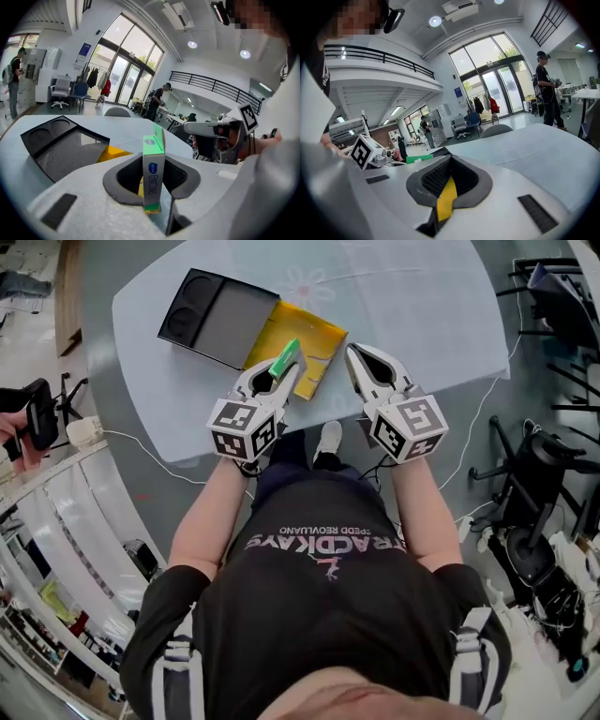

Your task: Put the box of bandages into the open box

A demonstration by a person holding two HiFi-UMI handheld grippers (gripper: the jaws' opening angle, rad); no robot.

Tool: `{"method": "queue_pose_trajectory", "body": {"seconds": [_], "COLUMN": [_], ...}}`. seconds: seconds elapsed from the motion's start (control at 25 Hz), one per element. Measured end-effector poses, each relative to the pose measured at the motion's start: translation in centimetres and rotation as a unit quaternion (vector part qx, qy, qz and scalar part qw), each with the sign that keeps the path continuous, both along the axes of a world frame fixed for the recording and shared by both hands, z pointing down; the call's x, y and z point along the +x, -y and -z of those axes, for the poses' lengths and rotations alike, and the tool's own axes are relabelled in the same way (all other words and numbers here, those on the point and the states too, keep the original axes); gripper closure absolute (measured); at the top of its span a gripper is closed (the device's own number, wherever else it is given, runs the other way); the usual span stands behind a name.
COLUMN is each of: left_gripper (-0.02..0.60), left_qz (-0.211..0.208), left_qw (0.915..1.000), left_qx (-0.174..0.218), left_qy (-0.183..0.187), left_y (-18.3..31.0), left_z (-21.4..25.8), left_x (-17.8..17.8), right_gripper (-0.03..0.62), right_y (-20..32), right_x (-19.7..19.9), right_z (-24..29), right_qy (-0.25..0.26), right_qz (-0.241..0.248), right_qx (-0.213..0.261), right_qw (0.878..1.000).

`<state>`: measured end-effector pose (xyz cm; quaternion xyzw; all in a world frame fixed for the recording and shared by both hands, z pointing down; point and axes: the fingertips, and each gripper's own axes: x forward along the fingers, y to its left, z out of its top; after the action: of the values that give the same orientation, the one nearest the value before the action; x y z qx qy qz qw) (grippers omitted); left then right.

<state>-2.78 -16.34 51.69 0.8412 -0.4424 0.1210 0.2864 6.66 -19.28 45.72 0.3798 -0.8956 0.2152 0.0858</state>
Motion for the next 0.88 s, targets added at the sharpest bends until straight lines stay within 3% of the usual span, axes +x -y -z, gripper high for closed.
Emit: {"method": "queue_pose_trajectory", "body": {"seconds": [0.44, 0.88], "left_gripper": [0.481, 0.480], "left_qz": [-0.034, -0.090], "left_qw": [0.9976, 0.9889], "left_qx": [-0.060, -0.118], "left_qy": [0.001, -0.005], "left_y": [2.2, 3.3], "left_z": [-5.0, -8.5], "left_x": [0.2, 2.9], "right_gripper": [0.583, 0.583], "right_y": [1.9, 3.1], "right_x": [-0.8, 0.3], "right_z": [-3.3, -5.5], "right_qy": [-0.005, -0.001], "right_qz": [-0.024, -0.056], "right_qx": [-0.039, -0.067], "right_qw": [0.999, 0.996]}}
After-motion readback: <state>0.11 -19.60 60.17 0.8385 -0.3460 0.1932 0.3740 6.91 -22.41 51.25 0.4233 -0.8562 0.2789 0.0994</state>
